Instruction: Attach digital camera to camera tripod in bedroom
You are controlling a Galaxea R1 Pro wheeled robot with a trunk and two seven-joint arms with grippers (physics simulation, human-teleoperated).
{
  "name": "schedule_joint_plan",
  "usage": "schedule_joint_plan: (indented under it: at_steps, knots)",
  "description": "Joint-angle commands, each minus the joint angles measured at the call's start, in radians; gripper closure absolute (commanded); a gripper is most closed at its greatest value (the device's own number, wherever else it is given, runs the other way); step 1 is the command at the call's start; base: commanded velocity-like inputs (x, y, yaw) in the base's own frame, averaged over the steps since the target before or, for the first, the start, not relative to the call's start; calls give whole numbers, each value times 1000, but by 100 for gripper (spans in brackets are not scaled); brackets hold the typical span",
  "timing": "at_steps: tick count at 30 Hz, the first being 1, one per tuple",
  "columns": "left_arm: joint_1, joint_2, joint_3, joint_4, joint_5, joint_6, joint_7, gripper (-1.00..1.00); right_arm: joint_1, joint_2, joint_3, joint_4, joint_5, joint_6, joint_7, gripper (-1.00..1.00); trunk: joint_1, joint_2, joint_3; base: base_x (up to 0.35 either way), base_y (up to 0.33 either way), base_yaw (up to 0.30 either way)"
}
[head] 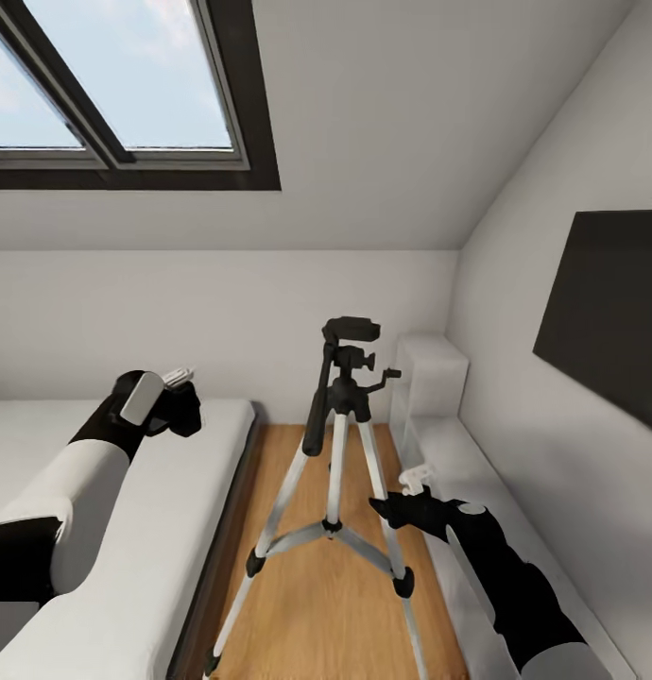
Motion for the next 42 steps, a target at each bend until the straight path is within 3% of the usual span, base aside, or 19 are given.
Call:
schedule_joint_plan:
  at_steps: [1, 6, 42]
  knots:
    - [0, 3, 1, -1, 10, 2, 6, 100, 0, 0, 1, -2, -20, 10, 3, 100, 0, -1, -1, -335, 116, 0]
    - [0, 12, 0, 5, 9, 3, 6, 100, 0, -8, 0, -1, -21, 10, 3, 100, 0, -1, -1, -321, 152, 0]
    - [0, 12, 0, 15, 12, 7, 6, 100, 0, -26, -6, 1, -18, 7, 2, 100, 0, -1, -1, -305, 152, 0]
